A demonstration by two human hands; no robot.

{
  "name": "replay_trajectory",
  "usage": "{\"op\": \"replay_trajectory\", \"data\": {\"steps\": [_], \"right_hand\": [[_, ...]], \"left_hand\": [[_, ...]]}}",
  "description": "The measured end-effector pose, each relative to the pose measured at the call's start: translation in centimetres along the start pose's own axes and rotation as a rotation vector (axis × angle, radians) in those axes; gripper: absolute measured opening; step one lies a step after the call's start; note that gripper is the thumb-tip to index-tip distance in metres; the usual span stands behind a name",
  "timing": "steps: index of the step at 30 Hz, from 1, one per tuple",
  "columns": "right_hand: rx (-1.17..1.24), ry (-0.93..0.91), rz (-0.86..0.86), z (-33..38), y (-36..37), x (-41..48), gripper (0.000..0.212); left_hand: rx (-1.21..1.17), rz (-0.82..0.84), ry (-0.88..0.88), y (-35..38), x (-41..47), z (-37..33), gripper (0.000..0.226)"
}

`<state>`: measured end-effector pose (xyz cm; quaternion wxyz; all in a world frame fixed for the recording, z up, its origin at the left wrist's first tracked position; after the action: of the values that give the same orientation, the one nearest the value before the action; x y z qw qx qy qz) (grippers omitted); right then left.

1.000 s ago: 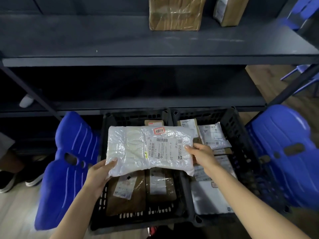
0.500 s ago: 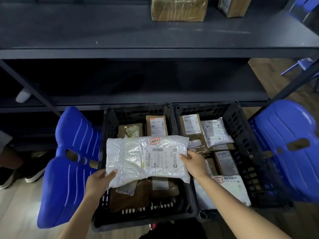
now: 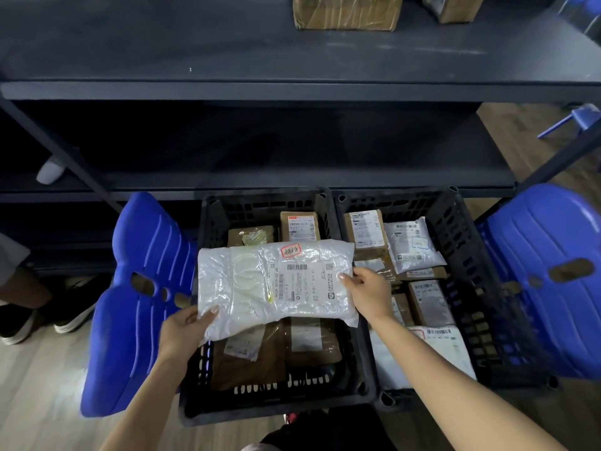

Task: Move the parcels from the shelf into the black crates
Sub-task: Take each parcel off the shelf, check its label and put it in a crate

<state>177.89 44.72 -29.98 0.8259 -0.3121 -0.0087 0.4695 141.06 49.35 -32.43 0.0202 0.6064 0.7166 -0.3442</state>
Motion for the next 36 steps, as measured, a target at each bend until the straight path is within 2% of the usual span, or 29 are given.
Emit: {"op": "replay_trajectory", "data": {"steps": [6,10,12,15,19,23,27,32,36], "right_hand": [[0.055,-0.010,-0.015,2.4,-1.1,1.9,0.015],[0.053,-0.021,-0.043,2.4,-2.9,3.0,0.014],[0.058,-0.018,-0.064,1.9,-4.1,3.6,0.014],[0.065,-0.011,-0.085,1.2,-5.7,4.3,0.009],[0.039,-0.021,-0.102,0.8,-6.8,5.2,0.009],[0.038,-0.049,-0.084,1.5,-6.2,6.3,0.010],[0.046,-0.042,-0.042,2.8,-4.1,8.1,0.024],[-0.005,-0.099,-0.049,5.8,-0.9,11.2,0.017],[-0.085,-0.083,-0.021,6.1,2.3,12.7,0.040]], "left_hand": [[-0.027,-0.012,0.083,-0.1,0.6,-3.5,0.027],[-0.041,0.019,0.110,1.4,0.2,-5.2,0.038],[-0.028,0.030,0.112,2.6,-0.3,-5.9,0.032],[-0.028,0.045,0.117,4.5,-0.8,-6.6,0.044],[-0.037,0.041,0.102,5.9,-1.0,-7.0,0.044],[-0.027,-0.022,0.093,5.9,-0.8,-7.5,0.037],[0.081,-0.155,0.131,4.8,0.9,-9.2,0.030],[0.168,-0.269,0.169,4.1,4.7,-11.8,0.020],[0.217,-0.311,0.197,3.8,7.1,-12.2,0.019]]}}
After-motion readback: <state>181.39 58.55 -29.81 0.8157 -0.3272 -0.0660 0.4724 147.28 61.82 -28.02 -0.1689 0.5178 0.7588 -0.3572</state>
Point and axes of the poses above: each hand's wrist, its own x-axis towards the middle knuckle, its own y-axis out of the palm, z = x × y, the point moved 7 cm from there along x, towards the middle knuckle, and after that the axes turned 4 degrees about -z, right-handed, at the moved point
